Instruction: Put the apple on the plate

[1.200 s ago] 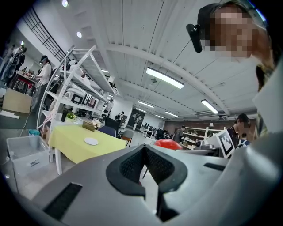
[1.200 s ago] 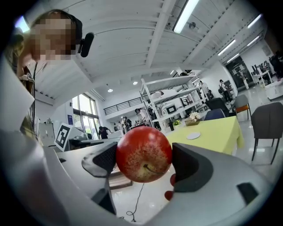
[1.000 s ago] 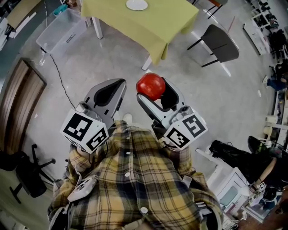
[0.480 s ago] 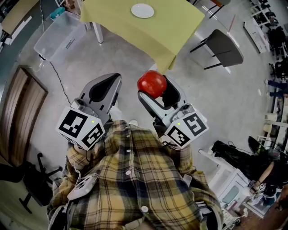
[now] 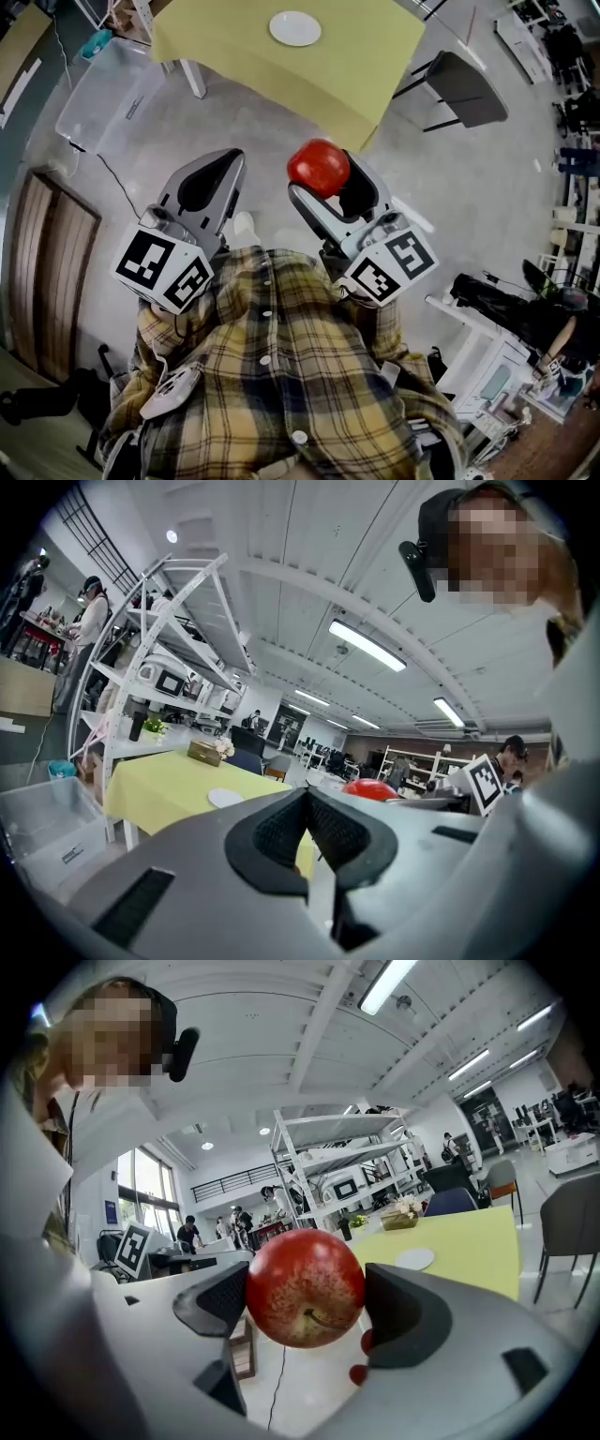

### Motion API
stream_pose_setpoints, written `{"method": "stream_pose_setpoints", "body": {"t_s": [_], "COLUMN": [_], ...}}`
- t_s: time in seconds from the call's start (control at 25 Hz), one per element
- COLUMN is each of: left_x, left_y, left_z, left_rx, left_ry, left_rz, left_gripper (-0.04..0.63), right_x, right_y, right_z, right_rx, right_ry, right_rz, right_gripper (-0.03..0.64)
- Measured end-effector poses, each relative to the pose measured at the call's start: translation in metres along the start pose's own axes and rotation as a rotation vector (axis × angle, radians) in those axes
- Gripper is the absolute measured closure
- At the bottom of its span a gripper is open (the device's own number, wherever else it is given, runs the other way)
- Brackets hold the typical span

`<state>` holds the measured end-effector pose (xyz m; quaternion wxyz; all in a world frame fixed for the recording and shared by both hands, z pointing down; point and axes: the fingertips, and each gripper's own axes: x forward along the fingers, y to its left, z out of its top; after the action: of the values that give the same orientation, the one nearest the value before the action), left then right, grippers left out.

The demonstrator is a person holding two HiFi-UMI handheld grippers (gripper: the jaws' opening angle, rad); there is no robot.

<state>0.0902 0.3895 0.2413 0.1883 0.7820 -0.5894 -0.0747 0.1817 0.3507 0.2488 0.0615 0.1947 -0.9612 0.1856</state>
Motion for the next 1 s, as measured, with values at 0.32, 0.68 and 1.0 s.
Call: {"method": "stream_pose_setpoints", "body": {"t_s": [0.32,0.68,1.0], "left_x": [0.028,0.088,0.166], "left_y": [0.025,0.059,0.071], "left_z": [-0.002,0.021,0.047], "left_rx": [-0.021,-0.005,0.001], "left_ry": [0.036,0.041,0.028], "left_rz": [-0.02,-0.016,-0.001], "left_gripper": [0.588,0.588,0.588], "right_x": [0.02,0.068,0.097], "right_y": [-0.03,-0.082,-0.146], "right_z": [0.0,0.026,0.069], "right_rx": [0.028,0.034,0.02], "right_ry": [0.017,0.017,0.02], "right_rz": [-0.054,-0.039,-0.006], "right_gripper": [0.247,0.247,0.247]}}
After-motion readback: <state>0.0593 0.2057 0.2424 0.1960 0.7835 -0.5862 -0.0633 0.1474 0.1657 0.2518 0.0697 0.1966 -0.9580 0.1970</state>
